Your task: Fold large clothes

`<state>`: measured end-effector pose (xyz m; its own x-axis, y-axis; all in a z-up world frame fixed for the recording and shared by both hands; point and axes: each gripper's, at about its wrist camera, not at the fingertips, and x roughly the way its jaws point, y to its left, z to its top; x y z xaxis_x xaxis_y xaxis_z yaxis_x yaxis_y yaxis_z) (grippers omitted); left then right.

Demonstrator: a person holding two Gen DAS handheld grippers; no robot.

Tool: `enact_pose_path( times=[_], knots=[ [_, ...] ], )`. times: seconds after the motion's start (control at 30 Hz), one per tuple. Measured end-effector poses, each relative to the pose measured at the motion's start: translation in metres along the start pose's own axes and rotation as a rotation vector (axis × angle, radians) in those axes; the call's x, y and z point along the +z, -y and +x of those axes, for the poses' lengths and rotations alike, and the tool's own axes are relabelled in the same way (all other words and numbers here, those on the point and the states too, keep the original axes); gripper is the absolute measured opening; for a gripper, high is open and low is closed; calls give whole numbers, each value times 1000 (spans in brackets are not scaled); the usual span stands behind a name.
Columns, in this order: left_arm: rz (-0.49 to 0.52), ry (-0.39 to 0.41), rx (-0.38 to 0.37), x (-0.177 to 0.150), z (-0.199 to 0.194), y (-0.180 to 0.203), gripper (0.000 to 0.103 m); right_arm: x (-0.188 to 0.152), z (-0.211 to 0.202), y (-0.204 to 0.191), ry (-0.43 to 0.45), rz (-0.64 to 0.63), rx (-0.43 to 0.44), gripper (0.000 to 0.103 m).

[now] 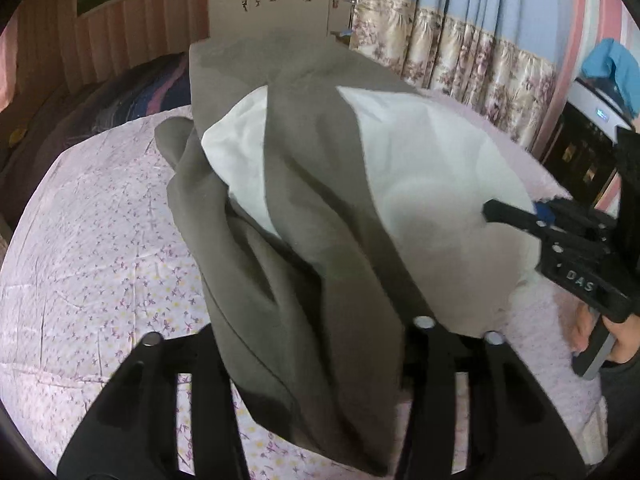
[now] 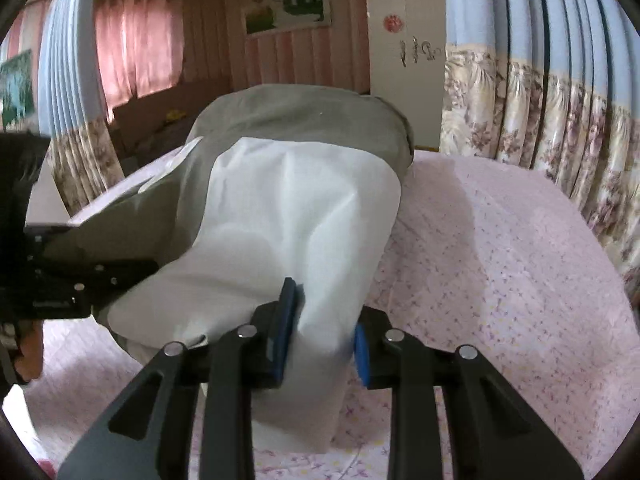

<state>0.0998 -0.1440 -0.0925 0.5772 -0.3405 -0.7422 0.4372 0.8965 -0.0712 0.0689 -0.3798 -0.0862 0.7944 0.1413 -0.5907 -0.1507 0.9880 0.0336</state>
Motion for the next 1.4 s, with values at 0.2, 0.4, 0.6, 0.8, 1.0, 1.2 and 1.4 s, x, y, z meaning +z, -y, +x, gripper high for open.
enact_pose_path(
  times=[0.2, 0.4, 0.6, 0.8, 1.0, 1.2, 1.4],
  knots=[
    [-44, 2, 6, -9, 6, -20, 84, -3, 3, 2, -12, -50, -6, 38],
    [-45, 17, 26, -17, -3, -29, 92, -5, 3, 10, -29, 10, 20, 45],
    [-61, 71, 146, -23, -41, -28, 100, -2, -34, 2, 31, 75, -72, 78],
    [-135, 133, 258, -23, -92, -26, 100, 2, -75, -15, 91, 170, -178, 101],
    [-191, 138, 283, -34, -125, -25, 100, 1, -88, -47, 86, 95, -308, 101],
    [-188, 181, 355, -43, -145, -17, 100, -6, -97, -69, 91, 79, -306, 101],
    [-198, 227, 362, -46, -162, -11, 100, -7, -115, -74, 101, 126, -302, 101]
  ],
)
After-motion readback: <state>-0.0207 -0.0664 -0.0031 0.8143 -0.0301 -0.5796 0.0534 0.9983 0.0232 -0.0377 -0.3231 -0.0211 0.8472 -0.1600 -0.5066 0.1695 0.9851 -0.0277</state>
